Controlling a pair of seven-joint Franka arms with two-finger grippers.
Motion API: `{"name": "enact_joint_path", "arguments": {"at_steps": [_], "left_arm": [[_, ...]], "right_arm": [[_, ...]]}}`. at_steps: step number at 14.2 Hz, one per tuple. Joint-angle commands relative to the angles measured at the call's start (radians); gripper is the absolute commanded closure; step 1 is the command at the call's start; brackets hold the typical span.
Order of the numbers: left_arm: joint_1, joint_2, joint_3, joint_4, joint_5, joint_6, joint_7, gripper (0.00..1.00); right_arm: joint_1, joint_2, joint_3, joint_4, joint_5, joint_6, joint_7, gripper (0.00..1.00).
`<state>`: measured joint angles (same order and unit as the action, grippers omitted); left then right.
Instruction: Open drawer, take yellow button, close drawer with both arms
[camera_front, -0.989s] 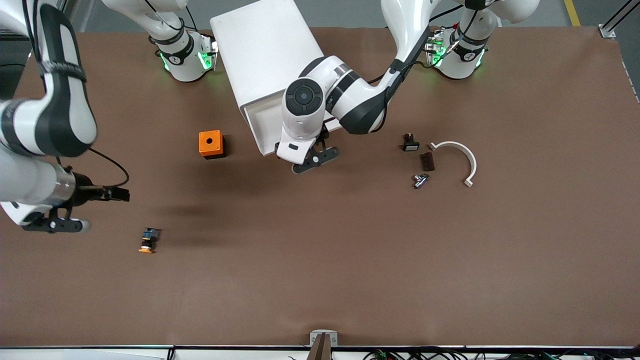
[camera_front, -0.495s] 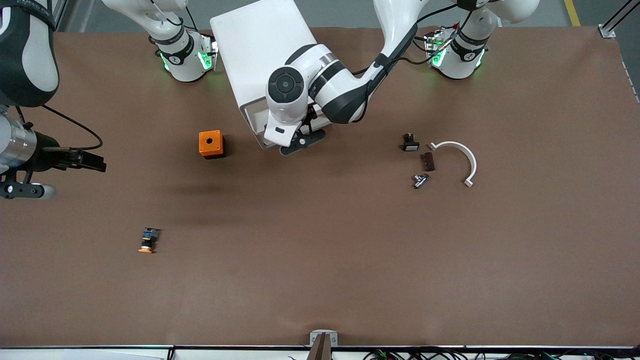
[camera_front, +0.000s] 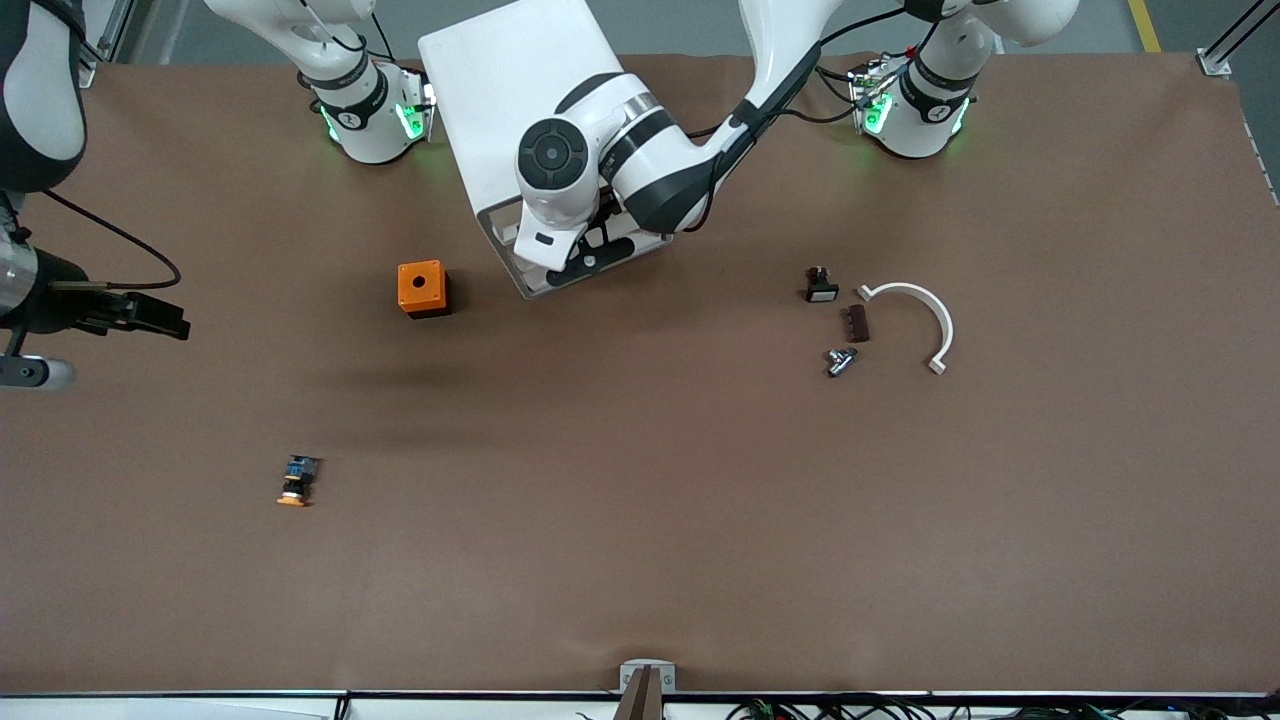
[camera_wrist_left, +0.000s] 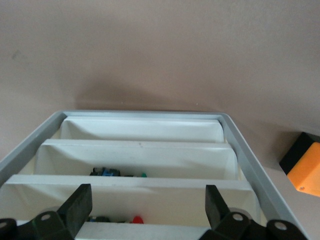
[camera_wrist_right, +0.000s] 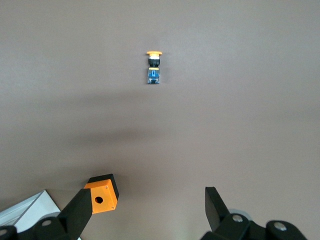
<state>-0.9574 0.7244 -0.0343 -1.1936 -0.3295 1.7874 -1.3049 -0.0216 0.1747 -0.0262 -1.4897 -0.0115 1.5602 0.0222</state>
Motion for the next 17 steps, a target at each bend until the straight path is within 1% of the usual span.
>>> {"name": "enact_joint_path", "arguments": {"at_steps": [1,3,4,6,8,10,14,17], "left_arm": [[-0.004,0.004,-0.021,0.005,-0.052,-0.002,-0.030,0.01],[-0.004,0.009,-0.025,0.005,-0.057,-0.002,-0.028,0.01],[-0.004,0.013,-0.027,0.005,-0.083,-0.002,-0.027,0.01],[-0.001,0.015,-0.025,0.005,-0.126,-0.002,-0.027,0.01],[0.000,0.020,-0.025,0.003,-0.157,-0.002,-0.027,0.01],[0.002,0.026,-0.025,0.005,-0.180,-0.002,-0.030,0.01],[0.008,0.029,-0.025,0.005,-0.178,-0.002,-0.024,0.01],[0.016,0.026,-0.013,0.006,-0.169,-0.002,-0.028,0.01]], "right_arm": [[-0.005,0.012,0.011,0.032,-0.001,-0.017,-0.007,0.00],[-0.005,0.011,0.012,0.032,0.002,-0.075,-0.002,0.00],[-0.006,0.008,0.012,0.031,0.010,-0.119,0.004,0.00],[-0.011,-0.003,0.009,0.026,0.013,-0.140,0.004,0.00],[-0.012,-0.039,0.009,0.026,0.016,-0.169,0.004,0.00],[-0.009,-0.092,0.014,0.026,0.016,-0.166,-0.011,0.00],[-0.009,-0.099,0.011,0.026,0.022,-0.158,-0.021,0.00],[-0.011,-0.138,0.008,-0.019,0.024,-0.151,-0.021,0.00]]}}
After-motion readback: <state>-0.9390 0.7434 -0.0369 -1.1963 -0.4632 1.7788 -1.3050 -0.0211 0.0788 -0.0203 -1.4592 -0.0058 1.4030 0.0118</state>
